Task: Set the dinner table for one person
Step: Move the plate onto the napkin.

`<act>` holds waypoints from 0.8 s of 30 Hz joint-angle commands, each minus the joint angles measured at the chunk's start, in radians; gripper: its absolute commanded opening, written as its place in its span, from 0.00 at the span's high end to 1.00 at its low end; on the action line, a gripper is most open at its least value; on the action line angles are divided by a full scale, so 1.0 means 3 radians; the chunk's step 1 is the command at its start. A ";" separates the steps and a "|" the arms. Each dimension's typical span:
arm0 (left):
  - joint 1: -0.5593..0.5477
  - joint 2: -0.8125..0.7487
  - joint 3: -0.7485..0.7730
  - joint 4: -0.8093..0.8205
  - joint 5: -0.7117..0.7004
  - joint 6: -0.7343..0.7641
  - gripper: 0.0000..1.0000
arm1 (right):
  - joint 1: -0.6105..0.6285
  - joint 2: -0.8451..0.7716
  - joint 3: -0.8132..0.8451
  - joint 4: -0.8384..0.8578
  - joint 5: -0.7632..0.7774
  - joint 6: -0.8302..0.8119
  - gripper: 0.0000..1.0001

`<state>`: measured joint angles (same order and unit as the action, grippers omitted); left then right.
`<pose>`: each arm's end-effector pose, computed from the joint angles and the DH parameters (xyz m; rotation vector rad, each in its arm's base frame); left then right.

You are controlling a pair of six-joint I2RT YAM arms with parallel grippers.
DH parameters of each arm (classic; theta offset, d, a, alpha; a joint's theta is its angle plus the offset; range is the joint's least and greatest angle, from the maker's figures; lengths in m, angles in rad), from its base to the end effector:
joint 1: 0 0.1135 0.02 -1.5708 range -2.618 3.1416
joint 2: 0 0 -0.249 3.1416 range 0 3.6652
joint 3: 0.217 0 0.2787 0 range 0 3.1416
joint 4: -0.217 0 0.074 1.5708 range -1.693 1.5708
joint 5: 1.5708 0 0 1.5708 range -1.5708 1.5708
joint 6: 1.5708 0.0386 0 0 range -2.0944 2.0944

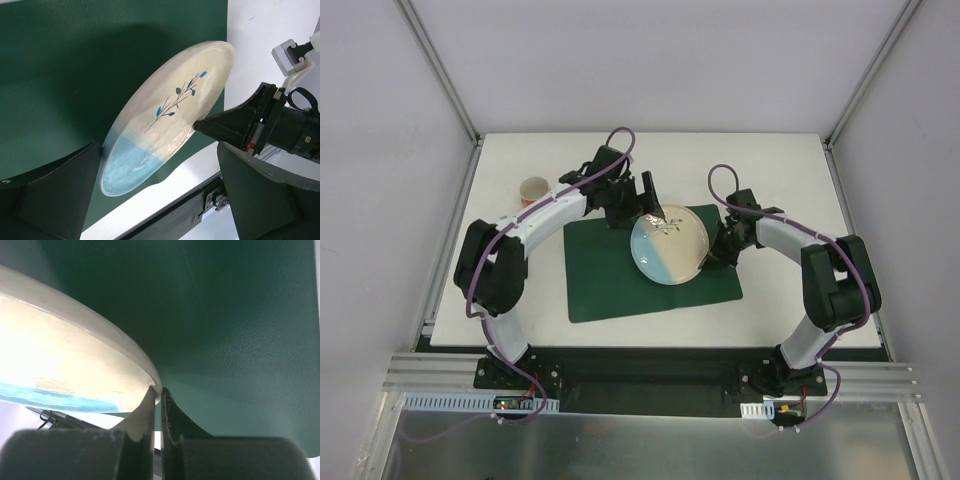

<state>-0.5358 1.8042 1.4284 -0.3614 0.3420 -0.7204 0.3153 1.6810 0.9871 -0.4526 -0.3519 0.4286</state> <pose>0.3670 -0.2330 0.2375 -0.0397 2.4841 -0.9906 0.3195 0.1182 0.1326 0.0514 2.7966 0.6817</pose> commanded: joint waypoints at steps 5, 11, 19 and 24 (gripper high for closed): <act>-0.0019 -0.0267 -0.0088 -0.0028 0.0159 0.0034 0.01 | 0.0059 -0.0009 0.0039 0.0087 -0.0156 -0.0068 0.99; -0.0019 -0.0241 -0.0226 0.0024 0.0097 0.0034 0.01 | 0.0059 -0.0045 0.0003 -0.0025 -0.0121 -0.0160 0.99; -0.0019 -0.0456 -0.0476 -0.0058 -0.0122 -0.0022 0.01 | 0.0059 -0.0025 0.0135 -0.0168 -0.0131 -0.0222 0.73; 0.0012 -0.0655 -0.0573 -0.0262 -0.0194 0.0070 0.01 | 0.0059 -0.0096 0.0248 -0.0332 -0.0039 -0.0288 0.19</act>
<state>-0.5369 1.6974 1.2758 -0.3939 0.3210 -0.7174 0.3264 1.6825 1.0050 -0.4881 -0.3725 0.3744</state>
